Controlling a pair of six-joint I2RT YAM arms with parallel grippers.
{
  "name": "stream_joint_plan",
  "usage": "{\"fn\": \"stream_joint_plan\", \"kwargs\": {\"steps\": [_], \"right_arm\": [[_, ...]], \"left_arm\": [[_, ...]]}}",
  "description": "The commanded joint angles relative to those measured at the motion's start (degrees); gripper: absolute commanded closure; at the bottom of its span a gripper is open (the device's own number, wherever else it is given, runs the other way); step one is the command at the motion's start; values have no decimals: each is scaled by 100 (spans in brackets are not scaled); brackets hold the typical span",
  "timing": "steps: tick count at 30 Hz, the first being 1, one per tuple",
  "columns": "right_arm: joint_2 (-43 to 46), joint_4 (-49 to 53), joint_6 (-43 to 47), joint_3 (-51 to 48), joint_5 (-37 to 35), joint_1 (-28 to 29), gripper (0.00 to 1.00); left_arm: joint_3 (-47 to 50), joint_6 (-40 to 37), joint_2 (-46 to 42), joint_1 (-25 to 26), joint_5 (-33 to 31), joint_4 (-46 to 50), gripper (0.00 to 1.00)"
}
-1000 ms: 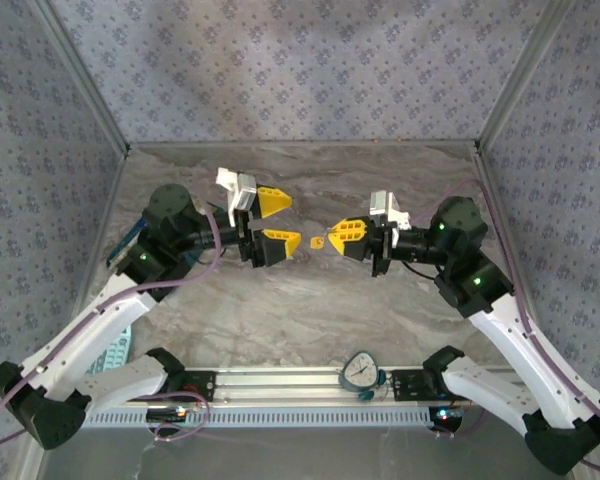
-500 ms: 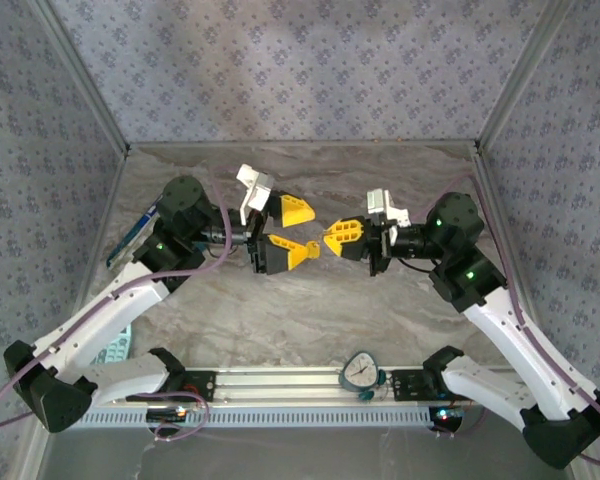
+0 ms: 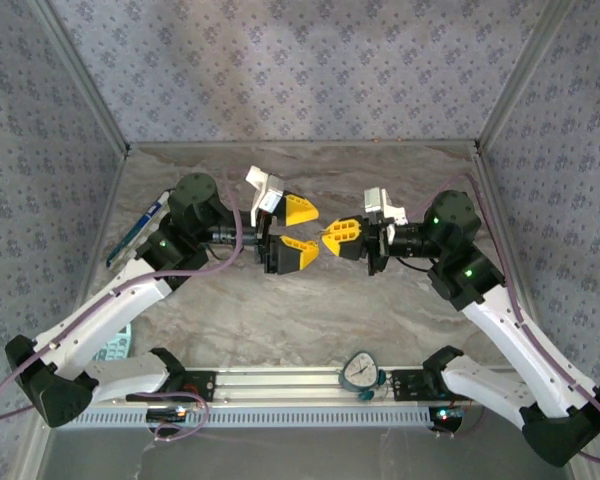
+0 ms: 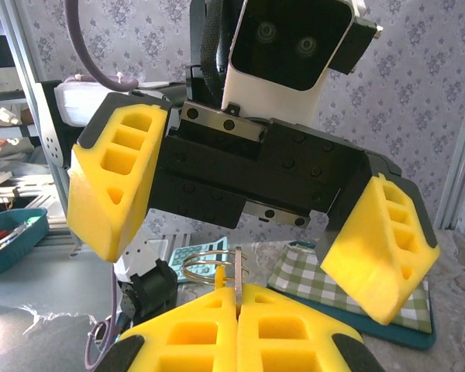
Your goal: Remove the keys from the keyring
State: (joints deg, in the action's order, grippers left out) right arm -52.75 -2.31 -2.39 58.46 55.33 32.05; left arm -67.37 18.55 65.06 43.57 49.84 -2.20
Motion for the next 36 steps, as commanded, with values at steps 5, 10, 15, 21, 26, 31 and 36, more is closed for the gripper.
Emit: {"fn": "stream_joint_plan", "kwargs": {"steps": [5, 10, 15, 21, 26, 31, 36], "right_arm": [[-80, 46, -46, 229, -27, 81, 100], [-95, 55, -43, 263, -55, 108, 100], [-105, 127, 16, 310, -27, 165, 100], [-95, 186, 54, 317, -11, 205, 100], [-95, 187, 63, 325, 79, 222, 100], [-82, 231, 72, 355, 123, 256, 100], [-38, 284, 94, 353, 192, 293, 100]], "left_arm": [[-311, -494, 59, 153, -342, 408, 1], [-375, -707, 61, 228, -624, 674, 2], [-348, -765, 31, 222, -921, 740, 4], [-338, -795, 0, 223, -1087, 711, 5], [-324, -816, -44, 223, -1186, 728, 5], [-311, -802, -54, 179, -1229, 744, 8], [-248, -712, -123, 61, -1354, 653, 12]]}}
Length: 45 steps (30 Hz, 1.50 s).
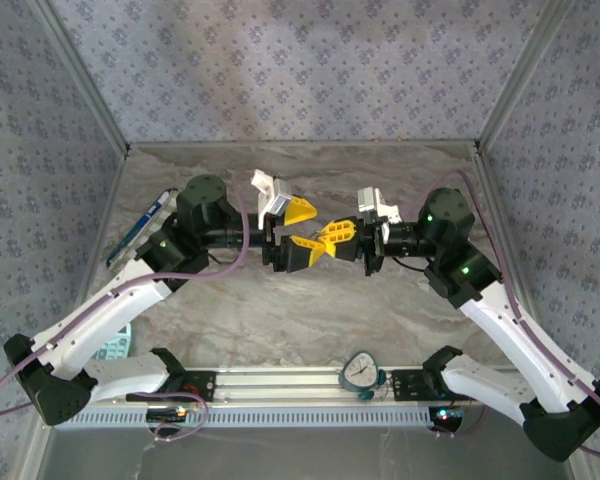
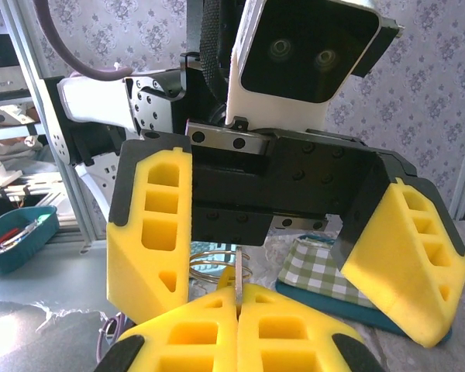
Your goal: Remove the keys from the keyring
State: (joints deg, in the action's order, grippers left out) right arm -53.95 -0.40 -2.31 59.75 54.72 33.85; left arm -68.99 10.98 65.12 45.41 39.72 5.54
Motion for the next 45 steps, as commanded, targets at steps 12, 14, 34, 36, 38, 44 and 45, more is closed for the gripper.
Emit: {"fn": "stream_joint_plan", "kwargs": {"steps": [12, 14, 34, 36, 38, 44, 45], "right_arm": [[174, 71, 188, 167, 627, 307, 100], [179, 49, 195, 170, 764, 324, 100], [520, 300, 481, 37, 91, 79, 100], [578, 331, 536, 4, -14, 20, 100], [649, 361, 644, -47, -115, 1, 100], [945, -103, 740, -448, -383, 39, 100], [982, -178, 752, -494, -408, 54, 100]], "left_arm": [[-59, 136, -90, -190, -115, -206, 26], [-38, 167, -79, -193, -53, -259, 34], [147, 106, -350, -190, -202, -229, 98], [209, 141, -415, -190, -205, -310, 97], [300, 159, -514, -197, -278, -401, 93], [562, 618, -699, -268, -264, -1031, 100], [626, 731, -719, -291, -264, -1189, 100]]}}
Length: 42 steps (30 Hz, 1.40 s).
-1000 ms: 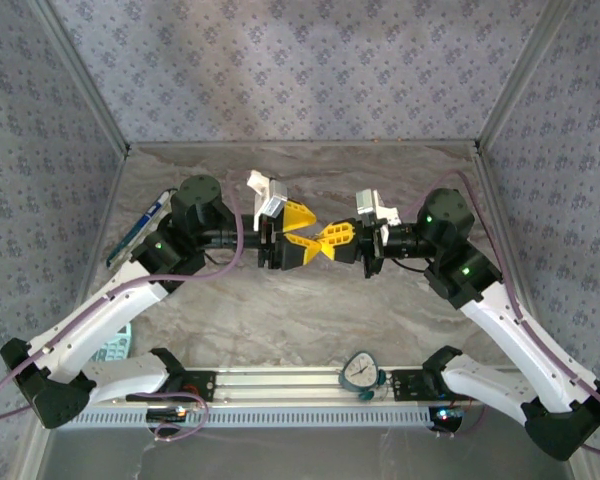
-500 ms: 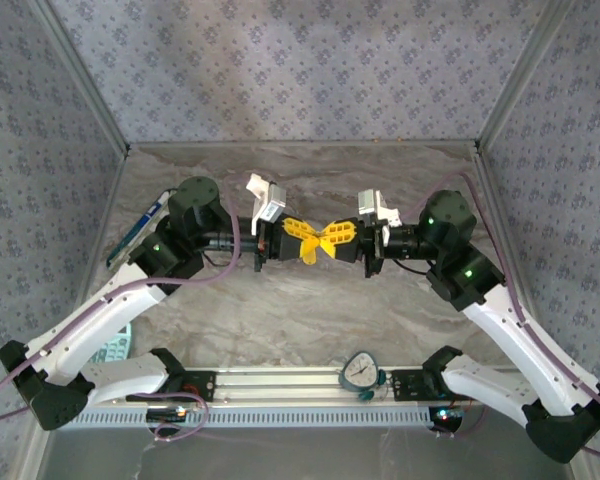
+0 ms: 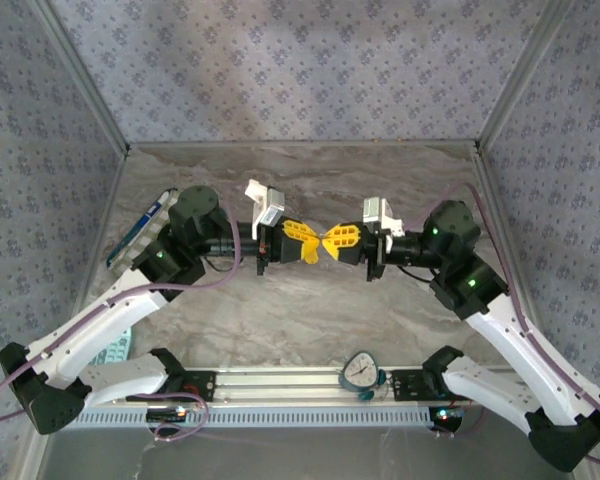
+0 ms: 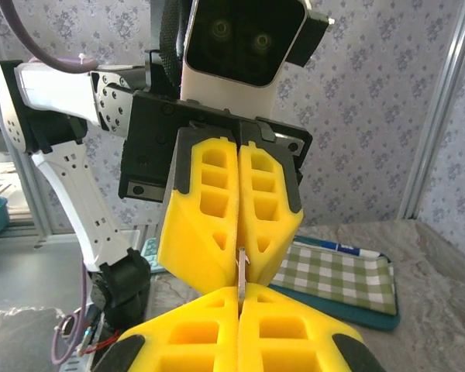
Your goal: Remove the keys from the keyring
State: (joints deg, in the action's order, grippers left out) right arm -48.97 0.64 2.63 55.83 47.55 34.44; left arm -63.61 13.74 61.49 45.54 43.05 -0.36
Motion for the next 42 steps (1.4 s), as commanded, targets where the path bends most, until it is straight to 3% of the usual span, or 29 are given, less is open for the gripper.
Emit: {"fn": "stream_joint_plan", "kwargs": {"steps": [1, 5, 7, 9, 15, 25, 36, 38, 42], "right_arm": [[498, -301, 299, -125, 253, 22, 100], [455, -223, 363, -105, 107, 139, 100], [437, -185, 362, -82, -4, 186, 100], [427, -134, 368, -59, -131, 205, 100], [363, 98, 366, 137, -205, 181, 100], [91, 405, 167, 494, -280, 176, 100], [-63, 524, 132, 591, -224, 184, 100], [-77, 523, 141, 596, -216, 176, 100], [-103, 498, 100, 603, -229, 152, 100]], "left_arm": [[111, 499, -374, -309, -587, -684, 100], [145, 671, -384, -318, -577, -885, 95], [178, 683, -414, -313, -574, -947, 85], [227, 691, -458, -320, -586, -981, 67], [323, 617, -565, -318, -655, -871, 41], [-181, -477, -414, 41, -809, 286, 27], [-606, -1063, -62, 267, -925, 719, 29], [-661, -1103, -16, 274, -921, 781, 36], [-697, -1144, 14, 282, -890, 853, 64]]}}
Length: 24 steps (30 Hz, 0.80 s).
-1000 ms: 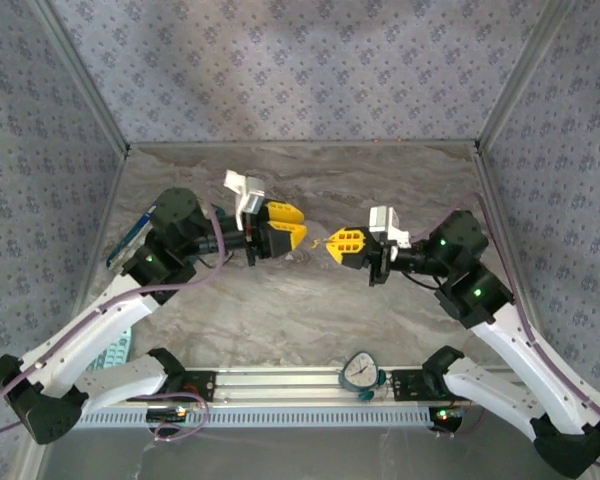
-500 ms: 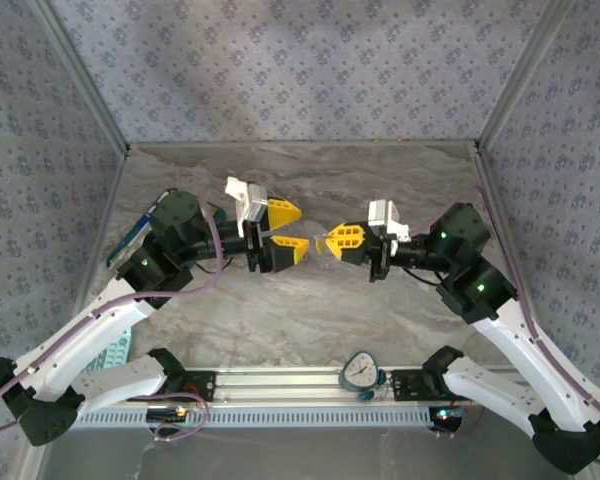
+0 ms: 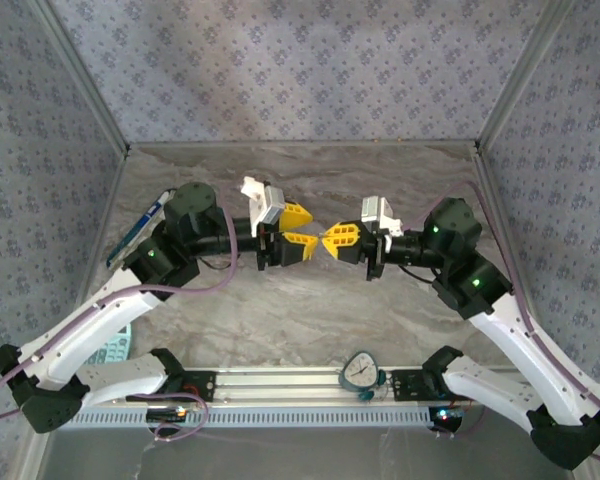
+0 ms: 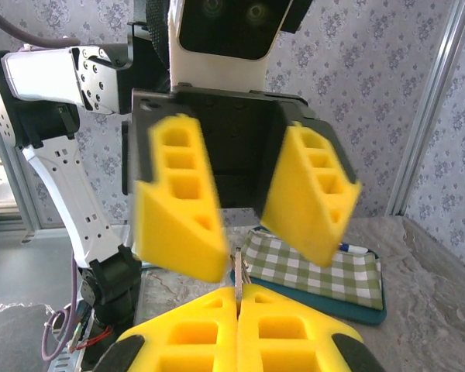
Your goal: Remove the keys from the keyring
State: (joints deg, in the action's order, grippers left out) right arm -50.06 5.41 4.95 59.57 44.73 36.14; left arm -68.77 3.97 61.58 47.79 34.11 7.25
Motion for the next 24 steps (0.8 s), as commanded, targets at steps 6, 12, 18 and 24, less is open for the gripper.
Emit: {"fn": "stream_joint_plan", "kwargs": {"steps": [6, 12, 18, 24], "right_arm": [[43, -116, -214, 165, 40, -131, 100], [128, -180, -373, 3, -68, -289, 100], [135, -265, -567, -174, -164, -440, 100], [124, -116, -574, -166, -318, -482, 100]], "left_arm": [[-101, -121, -88, 48, -21, 28, 100], [259, 128, -410, -45, -63, -529, 100], [406, 243, -620, -94, -104, -695, 100], [625, 291, -829, -152, -253, -784, 100]]}}
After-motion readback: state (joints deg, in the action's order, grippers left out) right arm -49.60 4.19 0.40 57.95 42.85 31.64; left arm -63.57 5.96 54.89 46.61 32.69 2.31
